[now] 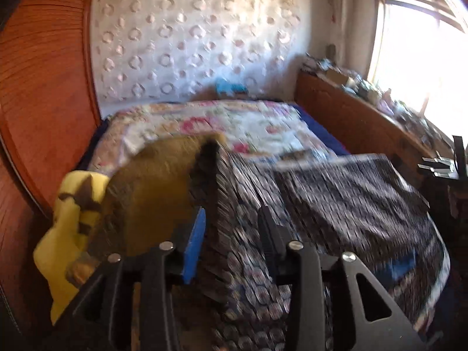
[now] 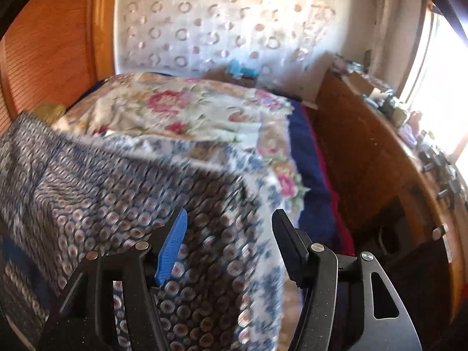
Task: Fold small clothes
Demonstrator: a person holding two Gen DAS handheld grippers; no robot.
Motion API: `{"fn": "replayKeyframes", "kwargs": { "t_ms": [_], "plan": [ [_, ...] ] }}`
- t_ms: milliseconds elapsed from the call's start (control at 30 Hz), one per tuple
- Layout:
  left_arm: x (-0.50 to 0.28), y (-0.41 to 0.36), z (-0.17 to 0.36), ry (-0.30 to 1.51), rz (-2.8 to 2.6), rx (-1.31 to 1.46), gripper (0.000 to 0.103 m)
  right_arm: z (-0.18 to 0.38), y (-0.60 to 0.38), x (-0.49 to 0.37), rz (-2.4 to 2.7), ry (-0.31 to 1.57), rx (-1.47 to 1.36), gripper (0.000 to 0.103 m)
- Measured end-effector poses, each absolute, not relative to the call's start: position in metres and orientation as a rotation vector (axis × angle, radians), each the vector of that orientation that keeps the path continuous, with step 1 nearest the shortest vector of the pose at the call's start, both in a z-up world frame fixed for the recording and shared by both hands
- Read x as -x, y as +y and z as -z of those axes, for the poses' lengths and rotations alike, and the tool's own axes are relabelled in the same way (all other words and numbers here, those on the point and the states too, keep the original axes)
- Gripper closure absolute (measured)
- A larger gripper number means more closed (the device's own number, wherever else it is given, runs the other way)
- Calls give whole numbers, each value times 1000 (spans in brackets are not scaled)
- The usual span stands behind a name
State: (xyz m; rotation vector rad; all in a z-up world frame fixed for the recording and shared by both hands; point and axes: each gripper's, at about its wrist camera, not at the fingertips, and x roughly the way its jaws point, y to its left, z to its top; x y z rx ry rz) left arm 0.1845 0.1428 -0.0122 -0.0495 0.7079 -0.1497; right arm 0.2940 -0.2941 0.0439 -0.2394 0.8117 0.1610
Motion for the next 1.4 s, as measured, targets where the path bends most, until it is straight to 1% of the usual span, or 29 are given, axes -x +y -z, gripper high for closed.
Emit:
{"fn": "replayKeyframes", "kwargs": {
  "t_ms": [100, 300, 400, 600, 767, 833, 1000, 1133, 1167, 1200, 1267, 1300, 1367, 1400],
  "plan": [
    [-166, 119, 19, 713, 188, 25, 63, -30, -294, -271, -203, 817, 207, 41],
    [-132, 89, 45, 776, 278, 25, 62, 0, -290, -229, -251, 847, 116, 41],
    [-126, 77, 56, 804, 289, -9, 61, 16, -291, -214, -261, 866, 89, 41],
    [-127, 69, 72, 843, 290, -28, 61, 26, -308, -188, -243, 881, 58, 41],
    [-129, 66, 84, 869, 278, -35, 61, 32, -325, -184, -208, 913, 39, 41],
    [-133, 66, 94, 906, 249, -50, 60, 32, -332, -185, -197, 913, 21, 41],
    [-131, 59, 96, 871, 242, -85, 55, 31, -342, -200, -142, 911, -3, 41],
    [-131, 60, 97, 865, 241, -81, 54, 26, -347, -211, -113, 887, -44, 41],
    [-132, 61, 97, 865, 240, -80, 54, 24, -346, -215, -105, 880, -46, 42],
    [-130, 60, 97, 865, 240, -81, 54, 24, -345, -217, -105, 878, -43, 46],
    [-130, 61, 98, 865, 240, -81, 54, 26, -340, -221, -109, 883, -34, 49],
    [-130, 60, 98, 865, 240, -82, 54, 27, -335, -223, -111, 887, -23, 53],
    [-130, 60, 98, 864, 240, -81, 54, 31, -329, -226, -109, 893, -2, 57],
    [-130, 60, 98, 864, 240, -82, 53, 34, -326, -228, -106, 896, 10, 62]
  ]
}}
